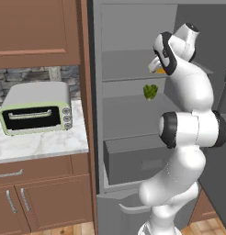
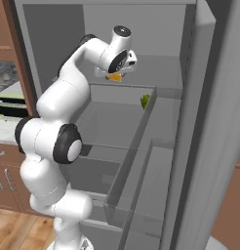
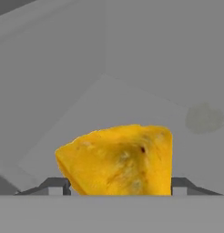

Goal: Pick the cheese from the fridge and the cheese grater from the cabinet and place them next to the salad bowl.

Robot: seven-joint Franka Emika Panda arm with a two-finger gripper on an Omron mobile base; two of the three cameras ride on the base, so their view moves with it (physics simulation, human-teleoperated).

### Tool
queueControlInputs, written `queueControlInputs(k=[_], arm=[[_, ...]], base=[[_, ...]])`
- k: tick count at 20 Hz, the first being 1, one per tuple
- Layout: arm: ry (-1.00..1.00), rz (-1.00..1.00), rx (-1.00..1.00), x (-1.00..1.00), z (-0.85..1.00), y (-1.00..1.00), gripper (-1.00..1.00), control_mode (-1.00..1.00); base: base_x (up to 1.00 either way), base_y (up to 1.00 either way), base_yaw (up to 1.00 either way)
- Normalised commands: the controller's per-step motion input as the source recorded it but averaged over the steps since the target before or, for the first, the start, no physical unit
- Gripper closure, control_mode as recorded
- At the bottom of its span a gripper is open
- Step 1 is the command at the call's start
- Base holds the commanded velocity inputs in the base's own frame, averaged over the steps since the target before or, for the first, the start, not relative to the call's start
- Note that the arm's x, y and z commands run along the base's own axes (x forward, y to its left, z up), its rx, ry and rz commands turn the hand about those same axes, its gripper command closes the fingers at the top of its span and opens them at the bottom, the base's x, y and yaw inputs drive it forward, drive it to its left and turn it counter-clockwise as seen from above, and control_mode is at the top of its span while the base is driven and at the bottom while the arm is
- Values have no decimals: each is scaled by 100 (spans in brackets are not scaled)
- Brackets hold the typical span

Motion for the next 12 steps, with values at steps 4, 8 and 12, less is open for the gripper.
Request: queueControlInputs(k=[4, 8, 12], arm=[[-2, 0, 0, -51, 8, 3, 100, -100], [-2, 0, 0, -50, 11, 16, 100, -100], [-2, -1, 0, -47, 12, 19, 100, -100]], base=[[0, 0, 0], [0, 0, 0], [0, 0, 0]])
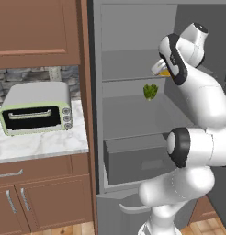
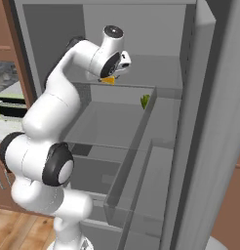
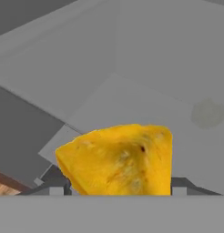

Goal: Pick the cheese from the fridge and the cheese grater from the cabinet and place them next to the salad bowl.

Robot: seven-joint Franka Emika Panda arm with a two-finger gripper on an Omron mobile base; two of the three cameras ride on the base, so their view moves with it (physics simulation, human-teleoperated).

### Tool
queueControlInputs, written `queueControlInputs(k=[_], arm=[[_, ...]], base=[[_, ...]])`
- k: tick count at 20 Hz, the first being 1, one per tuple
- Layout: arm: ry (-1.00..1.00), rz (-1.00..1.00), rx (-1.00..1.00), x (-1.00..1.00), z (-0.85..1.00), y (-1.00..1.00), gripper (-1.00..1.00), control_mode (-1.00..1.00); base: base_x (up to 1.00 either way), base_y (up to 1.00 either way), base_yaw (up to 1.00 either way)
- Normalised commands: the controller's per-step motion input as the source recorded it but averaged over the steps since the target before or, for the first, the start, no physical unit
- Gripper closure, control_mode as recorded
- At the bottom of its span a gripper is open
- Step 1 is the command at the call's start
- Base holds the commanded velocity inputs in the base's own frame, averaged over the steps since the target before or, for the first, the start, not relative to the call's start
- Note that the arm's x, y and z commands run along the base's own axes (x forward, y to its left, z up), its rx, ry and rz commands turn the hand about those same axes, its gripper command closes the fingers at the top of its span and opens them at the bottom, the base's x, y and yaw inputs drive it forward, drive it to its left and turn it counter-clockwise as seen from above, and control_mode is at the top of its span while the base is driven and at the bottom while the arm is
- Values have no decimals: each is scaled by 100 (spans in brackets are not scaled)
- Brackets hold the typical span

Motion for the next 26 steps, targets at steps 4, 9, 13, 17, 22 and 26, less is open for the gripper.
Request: queueControlInputs(k=[4, 9, 13, 17, 22, 26], arm=[[-2, -6, 0, -52, 12, 20, 100, -100], [0, -8, 0, -58, 11, 13, 100, -100], [0, -11, 0, -64, 5, 11, 100, -100], [0, -9, 0, -63, 0, 14, 100, -100], [1, -9, 0, -57, 0, 12, 100, -100], [1, -10, 0, -56, -1, 9, 100, -100]], base=[[0, 0, 0], [0, 0, 0], [0, 0, 0], [0, 0, 0], [0, 0, 0], [0, 0, 0]])
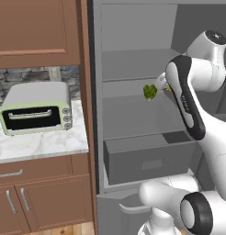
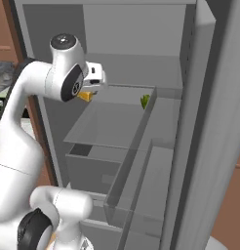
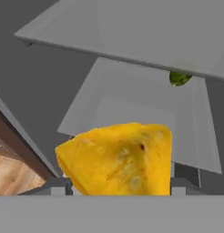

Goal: Pick the cheese from the fridge and the cheese grater from the cabinet and place them next to the salad bowl.

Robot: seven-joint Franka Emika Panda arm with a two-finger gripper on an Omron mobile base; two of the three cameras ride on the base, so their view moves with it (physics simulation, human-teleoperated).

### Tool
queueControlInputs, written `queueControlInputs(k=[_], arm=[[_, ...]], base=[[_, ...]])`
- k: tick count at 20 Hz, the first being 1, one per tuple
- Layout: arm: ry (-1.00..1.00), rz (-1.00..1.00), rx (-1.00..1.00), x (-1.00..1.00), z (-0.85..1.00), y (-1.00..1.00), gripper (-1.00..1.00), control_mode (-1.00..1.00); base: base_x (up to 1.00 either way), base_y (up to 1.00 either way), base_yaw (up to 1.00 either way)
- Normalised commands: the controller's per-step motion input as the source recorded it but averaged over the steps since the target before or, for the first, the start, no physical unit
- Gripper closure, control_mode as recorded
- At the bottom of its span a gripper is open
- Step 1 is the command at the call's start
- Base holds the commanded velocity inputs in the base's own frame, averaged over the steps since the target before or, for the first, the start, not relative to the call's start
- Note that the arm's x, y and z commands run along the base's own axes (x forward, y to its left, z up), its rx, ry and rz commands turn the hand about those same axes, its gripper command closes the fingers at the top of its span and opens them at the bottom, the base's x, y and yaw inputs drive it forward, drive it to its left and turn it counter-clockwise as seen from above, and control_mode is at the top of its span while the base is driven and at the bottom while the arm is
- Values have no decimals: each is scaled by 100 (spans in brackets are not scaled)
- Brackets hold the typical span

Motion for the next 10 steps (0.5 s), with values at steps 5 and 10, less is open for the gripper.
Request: queueControlInputs(k=[5, 10], arm=[[5, -10, 0, -49, -5, 7, 100, -100], [7, -10, 0, -43, -6, 3, 100, -100]], base=[[0, 0, 0], [0, 0, 0]])
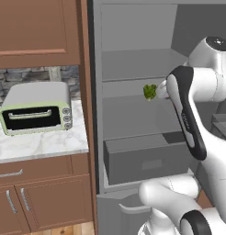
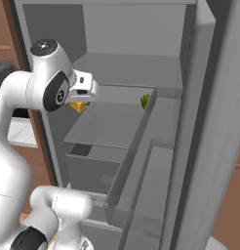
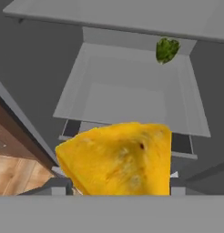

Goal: Pick the cheese from the fridge and the cheese grater from the cabinet and place them next to the salad bowl.

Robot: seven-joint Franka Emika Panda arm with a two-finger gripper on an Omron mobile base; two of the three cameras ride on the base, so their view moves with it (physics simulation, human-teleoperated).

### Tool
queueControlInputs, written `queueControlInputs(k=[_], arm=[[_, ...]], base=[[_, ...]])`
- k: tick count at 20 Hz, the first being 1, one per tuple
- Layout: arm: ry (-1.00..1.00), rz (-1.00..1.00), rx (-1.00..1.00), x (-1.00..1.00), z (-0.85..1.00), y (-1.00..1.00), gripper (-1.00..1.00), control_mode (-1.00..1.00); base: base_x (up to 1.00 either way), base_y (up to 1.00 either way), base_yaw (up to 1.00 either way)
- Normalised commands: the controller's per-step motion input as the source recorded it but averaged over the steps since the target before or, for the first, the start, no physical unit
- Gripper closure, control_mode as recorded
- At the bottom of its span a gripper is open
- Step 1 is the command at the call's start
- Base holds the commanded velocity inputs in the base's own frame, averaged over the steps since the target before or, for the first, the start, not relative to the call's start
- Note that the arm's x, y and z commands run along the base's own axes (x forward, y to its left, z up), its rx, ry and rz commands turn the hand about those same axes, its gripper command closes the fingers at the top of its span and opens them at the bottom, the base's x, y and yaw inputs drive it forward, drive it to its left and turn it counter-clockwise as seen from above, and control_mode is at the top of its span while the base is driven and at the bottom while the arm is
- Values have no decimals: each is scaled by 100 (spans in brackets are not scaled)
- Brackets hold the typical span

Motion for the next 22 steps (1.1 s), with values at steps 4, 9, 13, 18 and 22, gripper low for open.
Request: queueControlInputs(k=[4, 9, 13, 18, 22], arm=[[5, -11, 0, -43, -6, 4, 100, -100], [4, -13, 0, -41, -6, 4, 100, -100], [3, -12, 0, -42, -8, 6, 100, -100], [0, -7, 0, -43, -12, 3, 100, -100], [0, -2, 0, -40, -13, 3, 100, -100]], base=[[0, 0, 0], [0, 0, 0], [0, 0, 0], [0, 0, 0], [0, 0, 0]])
